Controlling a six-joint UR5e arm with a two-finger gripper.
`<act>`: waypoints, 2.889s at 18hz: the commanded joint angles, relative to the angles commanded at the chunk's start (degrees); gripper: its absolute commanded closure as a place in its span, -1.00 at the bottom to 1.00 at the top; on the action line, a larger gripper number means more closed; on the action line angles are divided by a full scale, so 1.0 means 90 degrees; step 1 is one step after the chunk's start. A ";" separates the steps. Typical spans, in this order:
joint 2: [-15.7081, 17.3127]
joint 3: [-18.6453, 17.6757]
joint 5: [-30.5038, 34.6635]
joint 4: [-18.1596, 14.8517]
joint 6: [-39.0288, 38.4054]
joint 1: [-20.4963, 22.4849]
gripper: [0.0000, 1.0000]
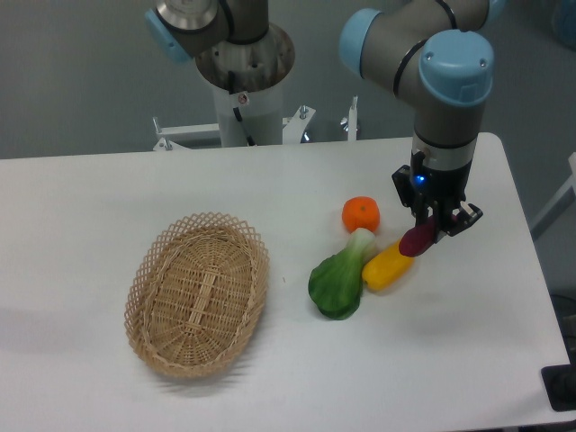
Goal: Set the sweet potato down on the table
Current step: 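Hold the purple sweet potato in the gripper above the yellow pepper, then carry the sweet potato past the bok choy and lower it toward the table, then lower the sweet potato onto the table and open the gripper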
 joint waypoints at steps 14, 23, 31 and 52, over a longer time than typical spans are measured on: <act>-0.0195 -0.0088 -0.0020 0.0302 -0.1004 -0.0302 0.51; -0.1161 -0.0107 0.0126 0.2049 -0.2422 -0.1064 0.51; -0.2001 -0.0059 0.0634 0.2803 -0.1778 -0.1182 0.50; -0.2275 -0.0371 0.1309 0.2832 -0.1729 -0.1348 0.33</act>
